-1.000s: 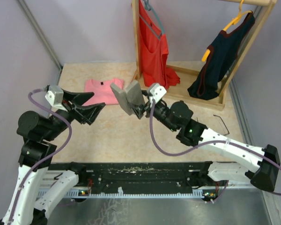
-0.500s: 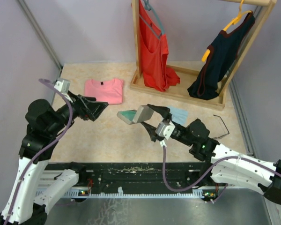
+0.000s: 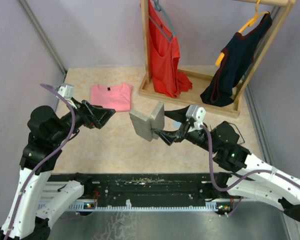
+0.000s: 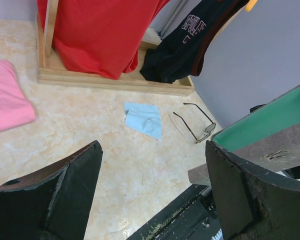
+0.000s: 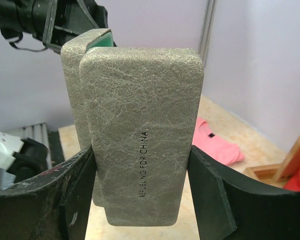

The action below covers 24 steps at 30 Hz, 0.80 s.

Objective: Organize the sunglasses
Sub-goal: Place the sunglasses case at the center of the board.

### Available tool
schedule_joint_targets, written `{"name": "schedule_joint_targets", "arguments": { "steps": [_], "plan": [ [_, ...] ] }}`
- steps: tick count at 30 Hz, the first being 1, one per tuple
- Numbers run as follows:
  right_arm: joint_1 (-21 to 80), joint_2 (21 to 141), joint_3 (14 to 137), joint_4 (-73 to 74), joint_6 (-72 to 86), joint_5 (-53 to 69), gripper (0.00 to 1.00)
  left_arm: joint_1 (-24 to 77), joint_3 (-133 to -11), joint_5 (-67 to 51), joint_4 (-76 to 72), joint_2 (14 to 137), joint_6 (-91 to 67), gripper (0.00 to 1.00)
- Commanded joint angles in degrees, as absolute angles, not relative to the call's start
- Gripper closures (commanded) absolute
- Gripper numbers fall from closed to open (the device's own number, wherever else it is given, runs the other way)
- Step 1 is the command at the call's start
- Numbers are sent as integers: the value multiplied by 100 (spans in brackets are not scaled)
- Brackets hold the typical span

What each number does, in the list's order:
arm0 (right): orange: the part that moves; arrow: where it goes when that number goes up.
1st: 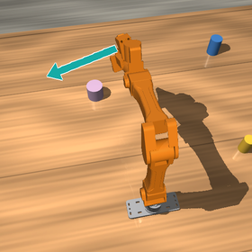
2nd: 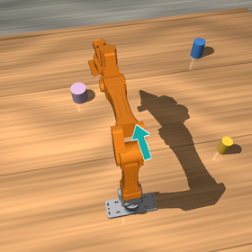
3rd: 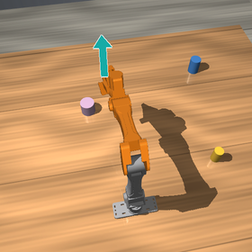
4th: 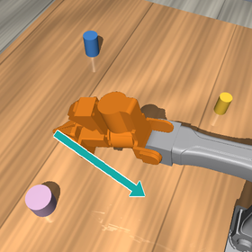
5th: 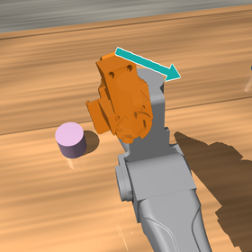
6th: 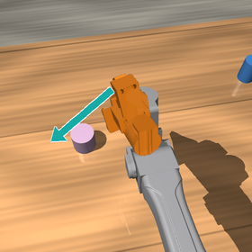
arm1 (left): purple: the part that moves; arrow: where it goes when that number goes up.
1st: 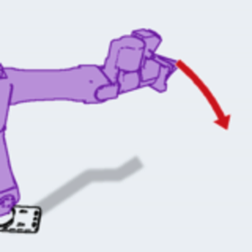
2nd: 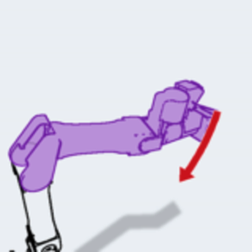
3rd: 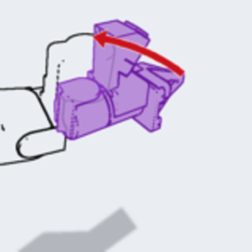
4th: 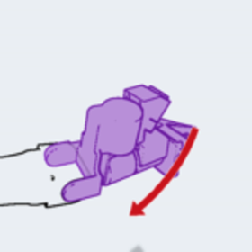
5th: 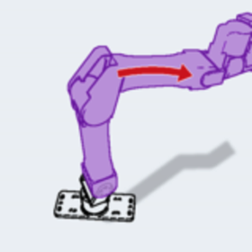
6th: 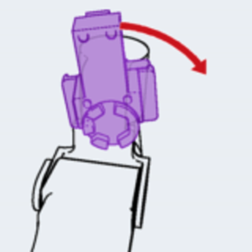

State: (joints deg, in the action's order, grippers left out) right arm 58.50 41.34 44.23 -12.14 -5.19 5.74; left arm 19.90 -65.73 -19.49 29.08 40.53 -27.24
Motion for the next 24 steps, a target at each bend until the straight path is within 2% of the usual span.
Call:
{"name": "schedule_joint_targets", "arguments": {
  "steps": [1,12,20,24],
  "plan": [
    [5871,4048,4899,-800,656,311,100,1994,-6736,-1950,2944,4023,-2833,11],
    [5871,4085,4803,-877,446,205,100,1992,-6759,-2085,2953,4067,-2839,13],
    [5872,3972,3710,-2546,-3132,1348,100,1995,-6782,-2433,2958,4238,-2874,16],
    [5871,4293,3463,-2506,-5640,1667,100,1995,-6714,-2608,3008,4404,-2879,20]
  ]
}}
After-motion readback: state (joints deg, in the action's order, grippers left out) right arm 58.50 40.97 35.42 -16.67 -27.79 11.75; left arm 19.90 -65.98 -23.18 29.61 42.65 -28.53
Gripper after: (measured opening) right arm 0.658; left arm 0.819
